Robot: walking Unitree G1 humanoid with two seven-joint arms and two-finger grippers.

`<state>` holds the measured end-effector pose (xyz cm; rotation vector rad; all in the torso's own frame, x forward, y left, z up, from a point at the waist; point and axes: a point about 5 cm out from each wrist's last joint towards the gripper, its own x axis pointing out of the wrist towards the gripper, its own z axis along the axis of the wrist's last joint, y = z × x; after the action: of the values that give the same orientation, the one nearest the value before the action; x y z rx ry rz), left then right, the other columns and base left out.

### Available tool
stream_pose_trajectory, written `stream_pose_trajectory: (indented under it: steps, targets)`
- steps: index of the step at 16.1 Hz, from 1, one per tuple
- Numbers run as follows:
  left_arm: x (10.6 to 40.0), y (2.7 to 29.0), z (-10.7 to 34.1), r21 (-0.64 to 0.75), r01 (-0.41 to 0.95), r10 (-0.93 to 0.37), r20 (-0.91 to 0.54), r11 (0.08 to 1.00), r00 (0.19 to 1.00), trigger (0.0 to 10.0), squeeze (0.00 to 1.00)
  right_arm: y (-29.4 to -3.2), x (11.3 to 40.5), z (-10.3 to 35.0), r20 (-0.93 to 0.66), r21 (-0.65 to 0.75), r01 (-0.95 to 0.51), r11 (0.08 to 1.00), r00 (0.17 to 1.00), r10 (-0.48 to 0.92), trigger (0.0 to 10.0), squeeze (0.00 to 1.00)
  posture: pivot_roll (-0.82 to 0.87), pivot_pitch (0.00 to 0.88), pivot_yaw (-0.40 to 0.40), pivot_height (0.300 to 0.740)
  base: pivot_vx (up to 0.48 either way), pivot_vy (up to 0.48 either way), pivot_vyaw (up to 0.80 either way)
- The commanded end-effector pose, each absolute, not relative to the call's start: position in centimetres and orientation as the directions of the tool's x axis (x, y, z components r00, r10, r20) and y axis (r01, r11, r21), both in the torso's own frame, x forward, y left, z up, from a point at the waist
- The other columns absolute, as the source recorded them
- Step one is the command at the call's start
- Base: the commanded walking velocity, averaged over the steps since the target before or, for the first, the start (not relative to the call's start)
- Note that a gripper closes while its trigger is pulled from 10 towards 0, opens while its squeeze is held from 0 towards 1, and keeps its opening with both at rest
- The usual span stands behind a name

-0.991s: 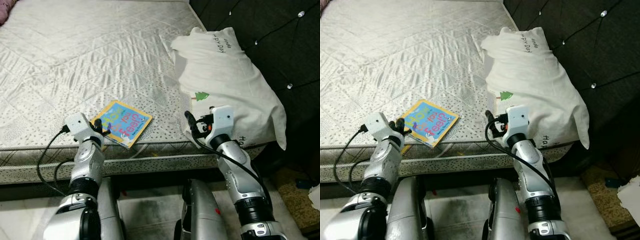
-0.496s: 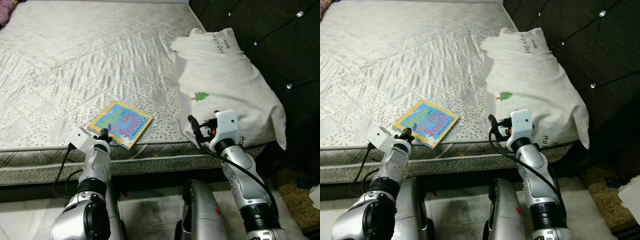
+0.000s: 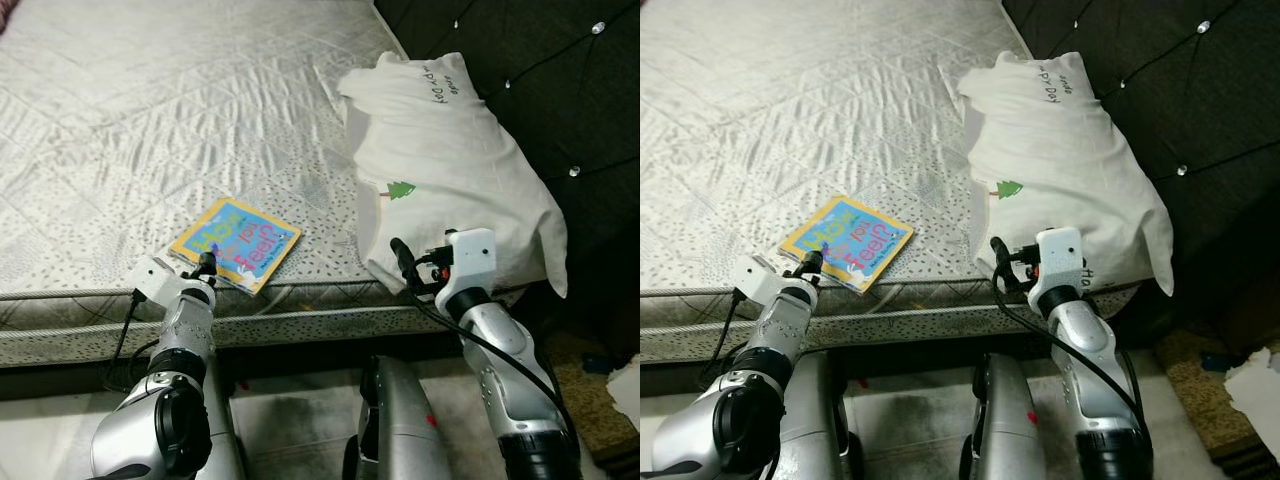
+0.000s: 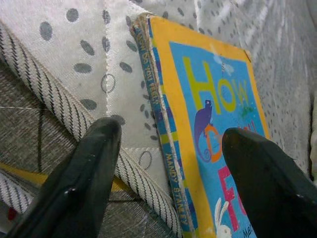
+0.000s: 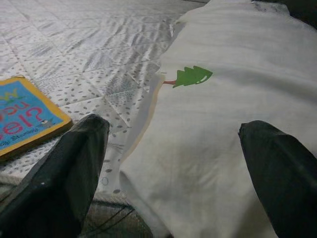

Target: Clean up the room

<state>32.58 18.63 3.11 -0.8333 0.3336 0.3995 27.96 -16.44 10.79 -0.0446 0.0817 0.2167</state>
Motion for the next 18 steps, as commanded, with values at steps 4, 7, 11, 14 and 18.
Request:
stream_pose_trajectory:
  steps: [4, 7, 11, 14, 18]
  targets:
    - [32.7, 17.7, 3.1, -0.666, -0.439, 0.191, -0.414, 0.604, 0.890, 10.0, 1.00, -17.0, 26.8, 10.9, -0.116, -0.033, -0.211, 0.977, 0.972, 0.206, 10.0, 0.00, -0.14, 0.141, -0.109, 0.521, 0.000, 0.000, 0.00]
    - [32.7, 17.9, 3.1, -0.660, -0.430, 0.182, -0.412, 0.616, 0.893, 10.0, 1.00, -17.3, 26.2, 11.0, -0.127, -0.038, -0.210, 0.977, 0.971, 0.204, 10.0, 0.00, -0.16, 0.159, -0.119, 0.521, 0.000, 0.000, 0.00]
    - [32.9, 17.4, 3.2, -0.701, -0.364, 0.129, -0.366, 0.613, 0.922, 10.0, 0.00, -18.1, 25.3, 11.4, -0.144, -0.057, -0.196, 0.979, 0.972, 0.186, 10.0, 0.00, -0.20, 0.183, -0.136, 0.521, 0.000, 0.000, 0.00]
    - [33.1, 17.3, 3.6, -0.762, -0.291, 0.087, -0.297, 0.578, 0.951, 10.0, 0.00, -18.8, 24.6, 11.8, -0.159, -0.079, -0.180, 0.980, 0.973, 0.166, 10.0, 0.00, -0.23, 0.194, -0.151, 0.521, 0.000, 0.000, 0.00]
    - [33.4, 16.8, 3.8, -0.774, -0.233, 0.015, -0.278, 0.588, 0.961, 10.0, 0.00, -19.3, 24.1, 12.8, -0.162, -0.095, -0.172, 0.980, 0.974, 0.155, 10.0, 0.00, -0.28, 0.202, -0.169, 0.521, 0.000, 0.000, 0.00]
